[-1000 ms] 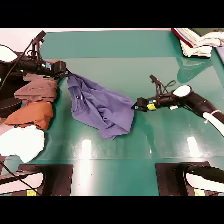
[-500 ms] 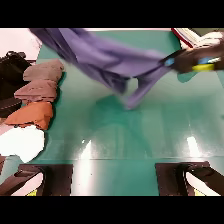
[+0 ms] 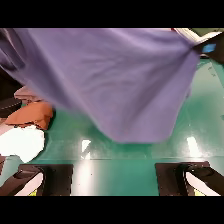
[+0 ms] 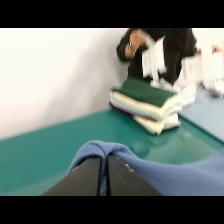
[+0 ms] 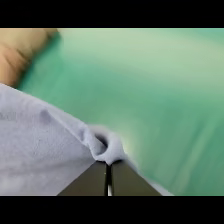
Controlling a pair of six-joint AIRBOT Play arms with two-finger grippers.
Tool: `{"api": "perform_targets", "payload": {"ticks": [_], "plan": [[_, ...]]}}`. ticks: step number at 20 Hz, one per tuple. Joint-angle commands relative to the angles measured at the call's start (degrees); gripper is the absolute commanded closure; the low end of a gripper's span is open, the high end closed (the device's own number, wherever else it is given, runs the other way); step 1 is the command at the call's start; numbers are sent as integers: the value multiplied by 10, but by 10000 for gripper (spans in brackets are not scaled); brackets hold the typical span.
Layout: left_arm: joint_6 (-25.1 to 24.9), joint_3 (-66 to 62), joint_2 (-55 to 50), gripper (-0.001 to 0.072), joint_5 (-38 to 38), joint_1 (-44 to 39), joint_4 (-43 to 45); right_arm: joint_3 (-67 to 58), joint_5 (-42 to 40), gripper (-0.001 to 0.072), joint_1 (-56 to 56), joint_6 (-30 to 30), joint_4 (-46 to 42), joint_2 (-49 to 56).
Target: Fold the shirts.
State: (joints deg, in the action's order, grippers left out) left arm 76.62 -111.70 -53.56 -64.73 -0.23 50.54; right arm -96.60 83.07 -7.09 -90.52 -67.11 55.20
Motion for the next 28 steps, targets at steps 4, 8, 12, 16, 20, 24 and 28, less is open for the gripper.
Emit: {"api": "perform_targets", "payload": {"ticks": [4,8,12,16,20,24,28], "plan": [[5,175,-141,685,-46,0,2,122,-47,696,0,-20,-4,147],[-17,242,-259,681,-47,0,3,128,-91,533,0,-19,1,216],[8,242,-271,174,-69,26,6,91,-48,380,22,17,29,229],[30,347,-204,175,-115,49,111,165,-30,380,37,32,31,141],[35,600,-114,174,-53,49,114,265,-54,380,36,32,31,53],[35,740,-103,174,-11,49,109,313,-67,380,36,31,32,20],[3,796,-103,174,53,48,19,315,-74,380,37,32,59,19]]}}
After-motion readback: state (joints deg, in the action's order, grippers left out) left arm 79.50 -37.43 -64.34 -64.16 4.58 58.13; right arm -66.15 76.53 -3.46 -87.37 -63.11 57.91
